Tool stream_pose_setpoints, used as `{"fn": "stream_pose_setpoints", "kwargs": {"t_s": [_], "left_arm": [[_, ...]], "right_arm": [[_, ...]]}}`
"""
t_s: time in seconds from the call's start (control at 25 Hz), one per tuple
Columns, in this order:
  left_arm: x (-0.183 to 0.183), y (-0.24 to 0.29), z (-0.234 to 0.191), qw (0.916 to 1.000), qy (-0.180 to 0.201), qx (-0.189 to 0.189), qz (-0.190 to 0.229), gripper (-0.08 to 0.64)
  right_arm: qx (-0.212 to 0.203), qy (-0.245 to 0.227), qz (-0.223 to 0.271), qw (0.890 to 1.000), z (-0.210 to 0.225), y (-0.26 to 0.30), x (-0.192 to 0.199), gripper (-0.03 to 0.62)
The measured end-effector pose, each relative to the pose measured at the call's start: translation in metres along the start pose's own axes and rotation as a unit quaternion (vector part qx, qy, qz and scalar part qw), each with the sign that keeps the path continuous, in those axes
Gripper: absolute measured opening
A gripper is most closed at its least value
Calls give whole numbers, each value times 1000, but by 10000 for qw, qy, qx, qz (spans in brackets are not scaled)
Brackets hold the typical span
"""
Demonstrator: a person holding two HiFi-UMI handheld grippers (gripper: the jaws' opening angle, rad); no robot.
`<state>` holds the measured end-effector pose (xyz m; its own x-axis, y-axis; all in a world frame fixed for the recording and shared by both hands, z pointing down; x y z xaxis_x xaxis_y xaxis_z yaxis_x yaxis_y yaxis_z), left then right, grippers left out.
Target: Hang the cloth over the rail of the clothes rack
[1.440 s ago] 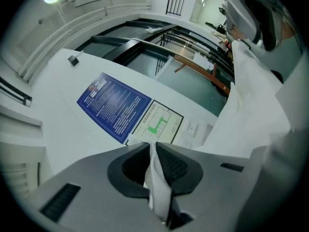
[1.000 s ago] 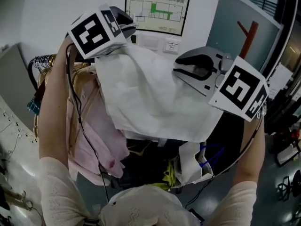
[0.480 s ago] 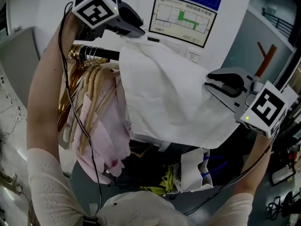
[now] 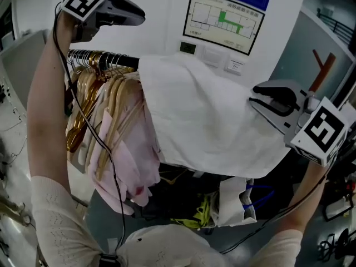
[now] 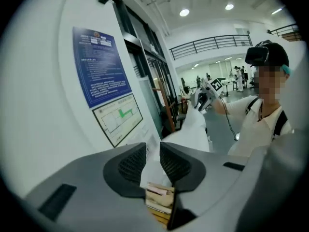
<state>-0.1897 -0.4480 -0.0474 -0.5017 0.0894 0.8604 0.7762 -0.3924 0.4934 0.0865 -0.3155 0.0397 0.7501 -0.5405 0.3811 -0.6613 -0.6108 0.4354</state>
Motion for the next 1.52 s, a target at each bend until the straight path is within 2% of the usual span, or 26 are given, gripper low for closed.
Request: {"fn": "stream_pose_setpoints", "kwargs": {"t_s": [0.12,0.2,0.24,0.32,0.36,0.4,0.48,0.56,0.6,0.68,0.72,0.8,0.84,0.88,0.92,0.96,1.08,1.16,1.28,1.32,1.4,1.52], "left_arm": [[-11,-16,21,9962,362,-125,783,77],[-24,-22,38,9856,640,-705,1398,75],[-30,-25,46,9765,668,-1169,1681,75],[-32,-29,71,9515,503,-2141,2149,75],[-29,-29,87,9392,421,-2465,2353,75],[-25,-26,107,9302,397,-2590,2571,75],[-9,-15,149,9176,275,-2485,3090,75],[26,2,181,9077,-59,-2498,3370,76],[48,12,190,9035,-221,-2659,3354,77],[92,30,190,8915,-665,-3029,3302,108],[109,37,185,8856,-1014,-3039,3364,139],[129,48,169,8723,-1870,-2619,3681,161],[134,52,160,8624,-2242,-2410,3845,172],[137,54,153,8532,-2485,-2352,3937,185],[139,56,146,8480,-2589,-2432,3934,189],[139,59,141,8475,-2595,-2577,3848,189],[132,68,129,8581,-2433,-2888,3479,192],[123,71,124,8642,-2365,-2827,3424,192],[112,73,133,8712,-2312,-2519,3522,188],[110,72,137,8729,-2274,-2488,3526,169],[106,67,143,8756,-2143,-2587,3470,55],[98,59,150,8830,-1788,-2908,3221,25]], "right_arm": [[25,-16,-16,10000,0,-1,-1,75],[79,-45,-12,10000,1,-1,-3,75],[121,-69,-11,9999,1,-1,-4,75],[197,-106,-4,9998,0,-2,-5,77],[225,-122,7,9997,0,-2,-5,75],[249,-143,18,9996,0,-3,-4,75],[300,-196,25,9994,0,-4,-2,75],[344,-228,15,9991,0,-5,-1,76],[350,-226,-1,9991,-1,-5,-1,75],[325,-219,-40,9992,-2,-4,-1,75],[312,-221,-45,9993,-3,-3,-2,77],[304,-216,-25,9993,-3,-2,-2,75],[307,-211,-15,9993,-4,-3,-2,75],[316,-216,-12,9993,-4,-4,-1,77],[334,-236,-18,9992,-4,-5,-1,75],[355,-263,-26,9990,-5,-6,-2,75],[373,-302,-30,9988,-5,-6,-4,76],[371,-293,-13,9989,-5,-6,-5,77],[401,-313,3,9987,-5,-9,-5,75],[420,-324,7,9986,-5,-10,-4,77],[467,-341,28,9983,-5,-11,-4,77],[497,-343,35,9982,-5,-11,-4,76]]}}
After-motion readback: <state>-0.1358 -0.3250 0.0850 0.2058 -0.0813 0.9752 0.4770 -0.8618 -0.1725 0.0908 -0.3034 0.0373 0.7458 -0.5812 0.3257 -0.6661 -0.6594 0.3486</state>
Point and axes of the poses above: the fingertips, and each gripper's own axes: y forward along the fingers, z to its right, x out of its underside, the point moved 3 cm from there along -y, backward along the fingers, and after that the axes turned 13 degrees about -y, right-handed, at the moved point
